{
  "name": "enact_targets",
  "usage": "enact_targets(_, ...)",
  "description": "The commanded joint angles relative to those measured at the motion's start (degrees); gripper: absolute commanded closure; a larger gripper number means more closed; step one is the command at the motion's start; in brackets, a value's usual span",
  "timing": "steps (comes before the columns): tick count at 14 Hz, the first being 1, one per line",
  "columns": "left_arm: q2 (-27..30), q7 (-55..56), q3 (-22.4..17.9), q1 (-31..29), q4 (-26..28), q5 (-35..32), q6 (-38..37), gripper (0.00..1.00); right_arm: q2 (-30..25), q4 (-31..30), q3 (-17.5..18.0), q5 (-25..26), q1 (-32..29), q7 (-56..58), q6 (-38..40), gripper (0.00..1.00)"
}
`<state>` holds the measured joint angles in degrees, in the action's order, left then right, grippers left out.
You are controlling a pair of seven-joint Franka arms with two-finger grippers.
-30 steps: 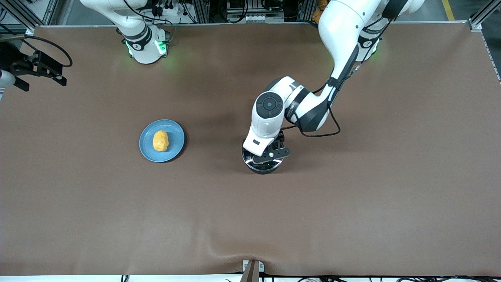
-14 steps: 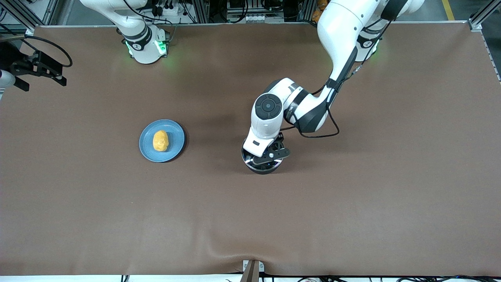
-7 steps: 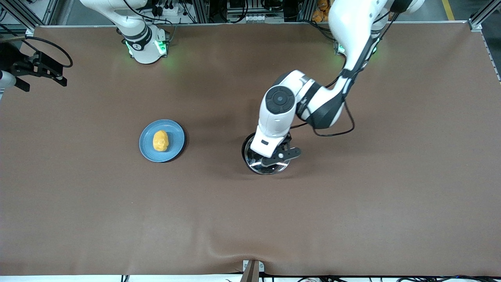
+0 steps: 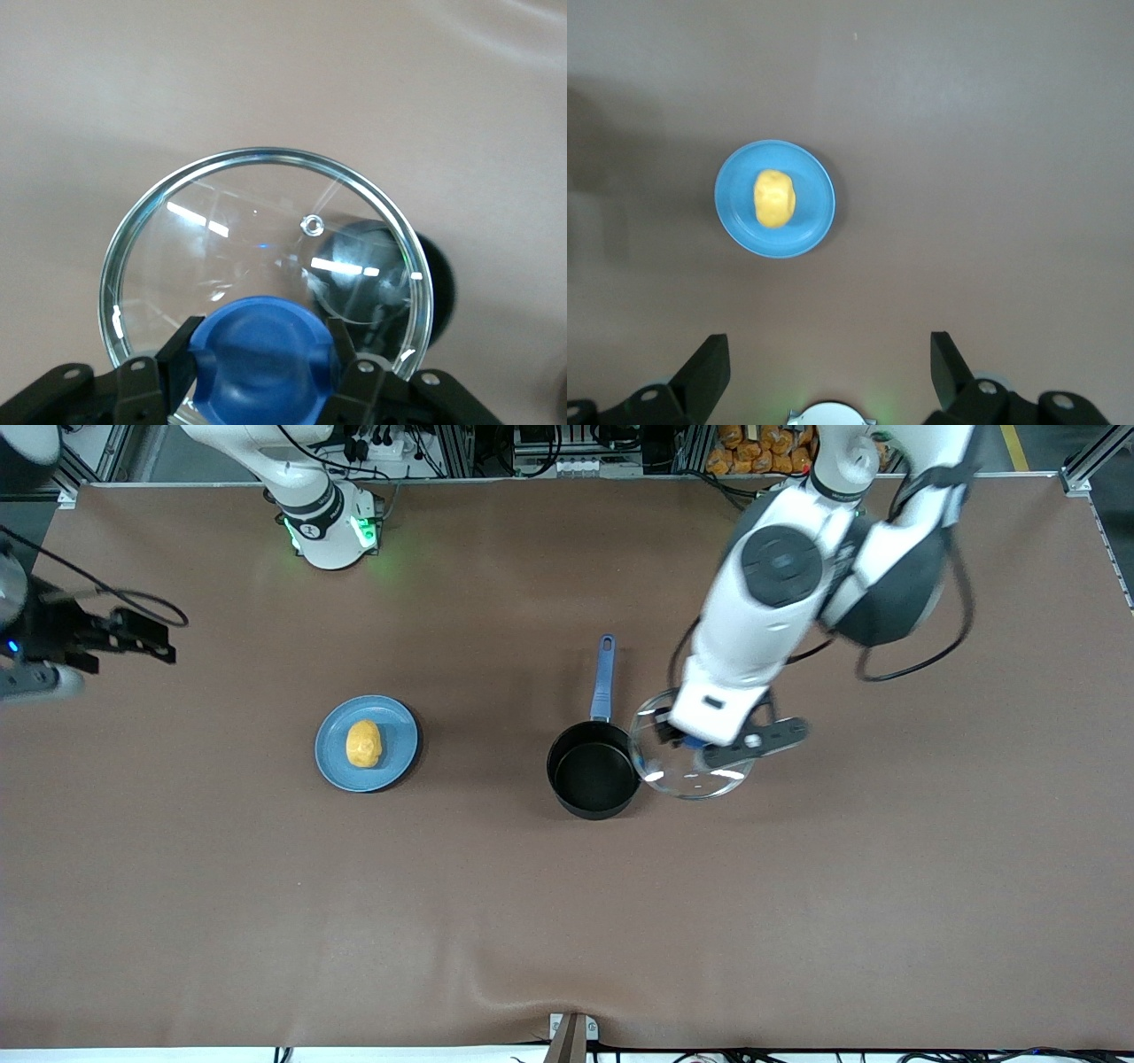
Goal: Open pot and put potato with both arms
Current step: 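Lift the glass lid off the pot while the right gripper reaches the potato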
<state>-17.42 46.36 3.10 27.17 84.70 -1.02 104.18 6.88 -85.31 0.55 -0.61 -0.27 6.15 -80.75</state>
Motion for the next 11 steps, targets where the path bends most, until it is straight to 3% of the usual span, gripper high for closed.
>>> enact_targets(1, 11.9, -9.8, 0.9, -6.5, 12.6, 2.6, 0.7, 0.59, 5.4, 0.8, 0.3, 0.3, -1.1, -0.8, 0.9, 0.00)
enact_targets(5, 16.2, -23.4, 0.8, -15.8, 17.2, 2.8, -0.3, 0.59, 11.0, -1.3, 0.4, -4.1, -1.4, -5.8, -5.1, 0.00)
enact_targets(7, 16.2, -28.2, 0.8, -19.1, 17.2, 2.8, -1.2, 0.59, 11.3, -6.9, 0.4, -6.6, -1.1, -5.7, -12.1, 0.00)
enact_targets(11, 13.9, -29.5, 0.7, -20.0, 18.2, 2.4, 1.9, 0.59, 10.9, -16.6, 0.7, -6.9, 2.0, -6.1, -22.4, 0.00)
